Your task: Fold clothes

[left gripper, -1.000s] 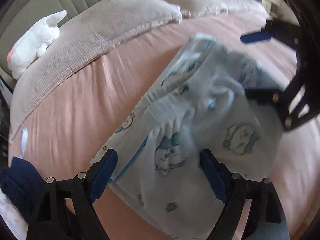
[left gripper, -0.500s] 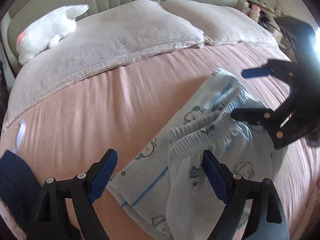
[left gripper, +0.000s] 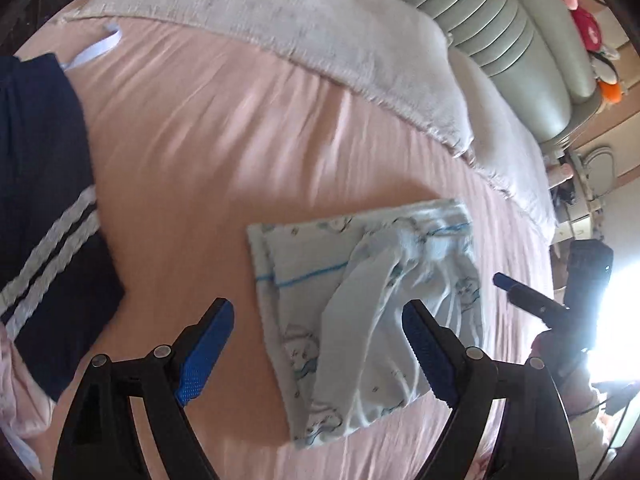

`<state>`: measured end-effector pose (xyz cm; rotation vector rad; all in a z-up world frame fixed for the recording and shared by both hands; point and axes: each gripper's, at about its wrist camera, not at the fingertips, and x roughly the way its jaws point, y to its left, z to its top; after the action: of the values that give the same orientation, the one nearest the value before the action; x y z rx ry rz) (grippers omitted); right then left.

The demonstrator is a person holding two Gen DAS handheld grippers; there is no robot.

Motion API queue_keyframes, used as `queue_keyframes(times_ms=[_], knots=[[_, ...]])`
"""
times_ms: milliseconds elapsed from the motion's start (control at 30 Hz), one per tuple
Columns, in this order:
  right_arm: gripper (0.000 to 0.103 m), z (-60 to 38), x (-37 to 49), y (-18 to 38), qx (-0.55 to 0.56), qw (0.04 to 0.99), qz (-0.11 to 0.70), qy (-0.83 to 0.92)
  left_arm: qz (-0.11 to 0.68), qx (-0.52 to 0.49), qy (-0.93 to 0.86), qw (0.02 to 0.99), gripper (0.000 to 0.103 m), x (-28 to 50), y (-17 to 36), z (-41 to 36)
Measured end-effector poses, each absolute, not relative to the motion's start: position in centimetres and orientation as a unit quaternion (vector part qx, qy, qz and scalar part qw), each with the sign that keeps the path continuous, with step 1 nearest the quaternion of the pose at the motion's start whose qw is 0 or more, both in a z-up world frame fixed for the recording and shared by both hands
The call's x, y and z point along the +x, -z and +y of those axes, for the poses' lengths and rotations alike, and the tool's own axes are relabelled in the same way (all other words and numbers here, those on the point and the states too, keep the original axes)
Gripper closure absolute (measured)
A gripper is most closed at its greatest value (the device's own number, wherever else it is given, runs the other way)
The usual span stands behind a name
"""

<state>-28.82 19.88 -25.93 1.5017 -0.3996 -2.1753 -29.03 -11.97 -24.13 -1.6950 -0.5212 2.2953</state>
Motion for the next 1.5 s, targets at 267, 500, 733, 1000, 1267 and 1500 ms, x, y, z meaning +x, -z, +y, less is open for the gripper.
queue_keyframes(times_ms=[267, 500, 733, 1000, 1267, 1500], knots=[[0.0, 18.6, -28.0, 28.5, 0.549, 0.257, -0.156, 0.779, -0.137, -0.575, -0.802, 0.093, 0.018, -27.8, 26.0, -9.6], [0.033, 16.8, -27.4, 28.4, 0.522, 0.235, -0.132, 0.809, -0.123, -0.554, -0.818, 0.091, 0.047, -26.6, 26.3, -6.7], [0.087, 18.0, -27.8, 29.1, 0.541, 0.232, -0.166, 0.791, -0.164, -0.554, -0.808, 0.114, 0.09, -26.4, 26.9, -6.8], [0.096, 18.2, -27.6, 25.8, 0.512, 0.265, -0.179, 0.797, -0.183, -0.524, -0.812, 0.181, 0.094, -26.1, 23.7, -5.4], [0.096, 26.6, -25.3, 20.4, 0.485, 0.222, -0.165, 0.83, -0.15, -0.508, -0.806, 0.262, 0.094, -27.7, 19.5, 4.3], [0.096, 41.2, -21.7, 17.6, 0.467, 0.131, -0.173, 0.857, -0.129, -0.492, -0.783, 0.357, 0.094, -29.5, 17.3, 19.9]])
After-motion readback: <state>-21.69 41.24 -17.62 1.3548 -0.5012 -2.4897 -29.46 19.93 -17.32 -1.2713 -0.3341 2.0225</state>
